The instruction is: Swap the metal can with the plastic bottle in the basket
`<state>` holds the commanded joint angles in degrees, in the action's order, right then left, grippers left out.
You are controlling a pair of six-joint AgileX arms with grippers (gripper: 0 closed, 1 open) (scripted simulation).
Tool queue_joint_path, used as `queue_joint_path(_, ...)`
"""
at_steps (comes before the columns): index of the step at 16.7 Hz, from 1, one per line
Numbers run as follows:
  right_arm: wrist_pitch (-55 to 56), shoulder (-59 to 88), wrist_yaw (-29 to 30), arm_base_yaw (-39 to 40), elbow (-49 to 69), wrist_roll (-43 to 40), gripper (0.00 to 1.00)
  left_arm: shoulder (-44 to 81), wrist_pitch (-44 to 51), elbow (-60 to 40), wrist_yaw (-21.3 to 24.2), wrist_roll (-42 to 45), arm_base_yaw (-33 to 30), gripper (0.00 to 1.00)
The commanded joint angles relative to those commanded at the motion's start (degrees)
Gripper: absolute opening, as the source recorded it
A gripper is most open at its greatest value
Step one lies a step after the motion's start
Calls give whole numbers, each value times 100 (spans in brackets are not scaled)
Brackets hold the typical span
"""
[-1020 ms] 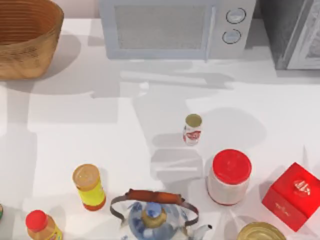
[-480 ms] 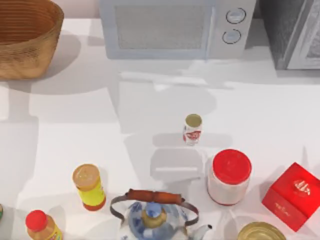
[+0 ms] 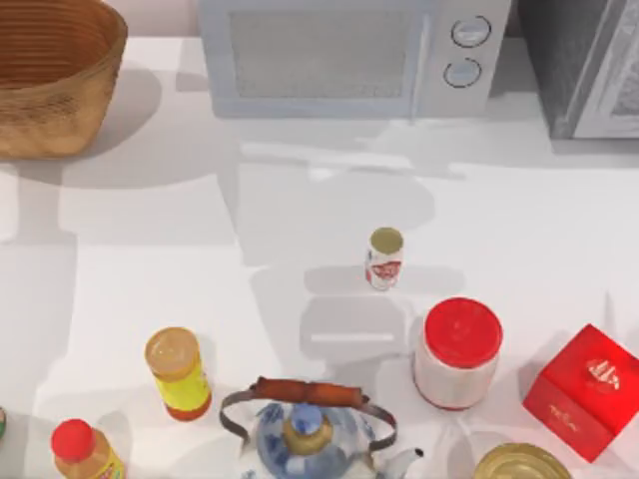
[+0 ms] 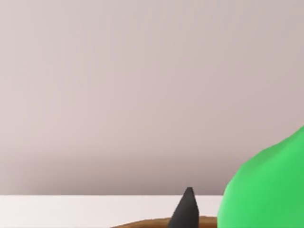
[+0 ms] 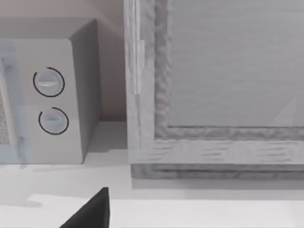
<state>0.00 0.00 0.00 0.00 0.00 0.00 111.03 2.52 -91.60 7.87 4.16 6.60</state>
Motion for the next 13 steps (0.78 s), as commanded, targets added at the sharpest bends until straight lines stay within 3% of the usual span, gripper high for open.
queue_joint_path(7, 0, 0, 0, 0, 0, 0, 100, 0, 0, 0, 0, 0, 0, 98)
queue_joint_path(13, 0, 0, 0, 0, 0, 0, 100, 0, 0, 0, 0, 0, 0, 100)
